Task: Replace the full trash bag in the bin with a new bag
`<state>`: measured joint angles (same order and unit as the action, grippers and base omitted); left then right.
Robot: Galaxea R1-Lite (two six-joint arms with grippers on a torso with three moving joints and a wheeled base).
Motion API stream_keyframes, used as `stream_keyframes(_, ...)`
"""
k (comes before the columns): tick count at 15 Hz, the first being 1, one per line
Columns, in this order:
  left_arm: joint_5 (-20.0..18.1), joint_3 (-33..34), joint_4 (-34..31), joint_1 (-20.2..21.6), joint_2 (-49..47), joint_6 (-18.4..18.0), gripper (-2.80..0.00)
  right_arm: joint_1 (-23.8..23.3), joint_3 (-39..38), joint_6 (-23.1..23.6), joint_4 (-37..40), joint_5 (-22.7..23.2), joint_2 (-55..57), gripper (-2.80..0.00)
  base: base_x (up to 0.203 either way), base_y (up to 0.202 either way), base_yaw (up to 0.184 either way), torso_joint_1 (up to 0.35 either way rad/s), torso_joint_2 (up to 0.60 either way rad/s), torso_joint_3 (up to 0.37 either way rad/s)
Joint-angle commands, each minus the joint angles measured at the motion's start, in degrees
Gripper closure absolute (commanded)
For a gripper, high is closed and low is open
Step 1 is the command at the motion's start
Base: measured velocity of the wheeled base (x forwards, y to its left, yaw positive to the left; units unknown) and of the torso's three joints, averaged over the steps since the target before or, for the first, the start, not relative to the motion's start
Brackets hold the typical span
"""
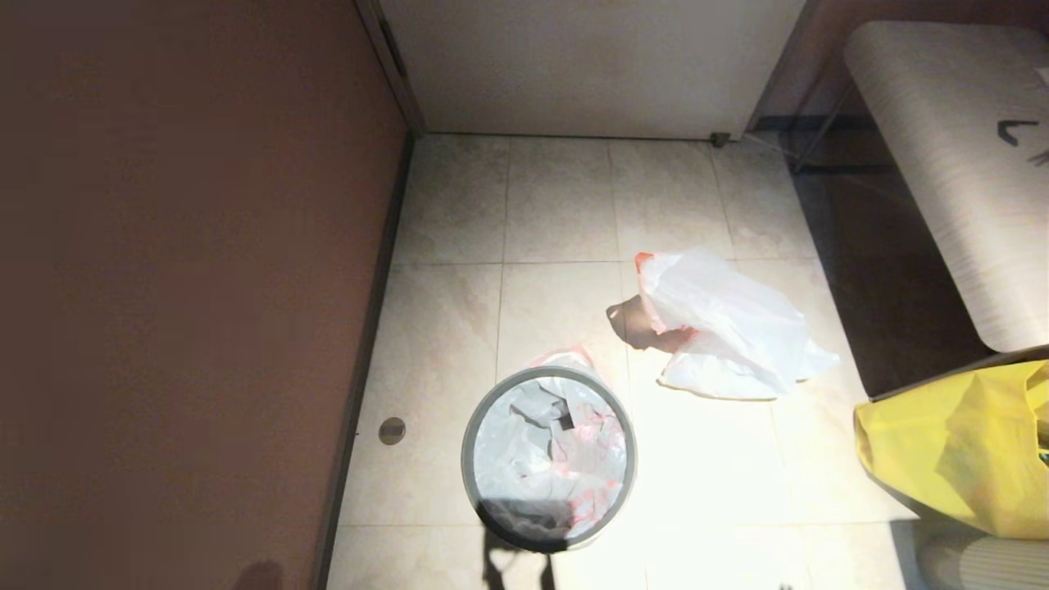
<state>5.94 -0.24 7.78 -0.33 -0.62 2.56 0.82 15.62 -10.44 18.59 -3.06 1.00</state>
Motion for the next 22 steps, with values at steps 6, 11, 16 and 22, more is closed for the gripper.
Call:
stream_keyframes(6, -7.15, 0.14, -8.12, 0.02, 0.76, -3.37, 0.00, -0.03, -15.71, 8.14, -21.77, 3.25, -0.91, 0.00, 0.000, 0.000, 0.000, 0.000, 0.00, 0.000)
stream_keyframes(11, -7.43, 0.24, -7.75, 0.04, 0.71, -3.73, 0.00, -0.03, -15.71, 11.16, -21.77, 1.65, -0.97, 0.00, 0.000, 0.000, 0.000, 0.000, 0.00, 0.000)
stream_keyframes(16, -7.41, 0.24, -7.78, 0.04, 0.71, -3.44, 0.00, -0.03, -15.71, 8.55, -18.59, 1.74, -0.91, 0.00, 0.000, 0.000, 0.000, 0.000, 0.00, 0.000)
stream_keyframes(22, -7.43, 0.24, -7.78, -0.02, 0.71, -3.44, 0.00, -0.03, -15.71, 7.72, -18.68, 1.74, -0.91, 0.00, 0.000, 0.000, 0.000, 0.000, 0.00, 0.000)
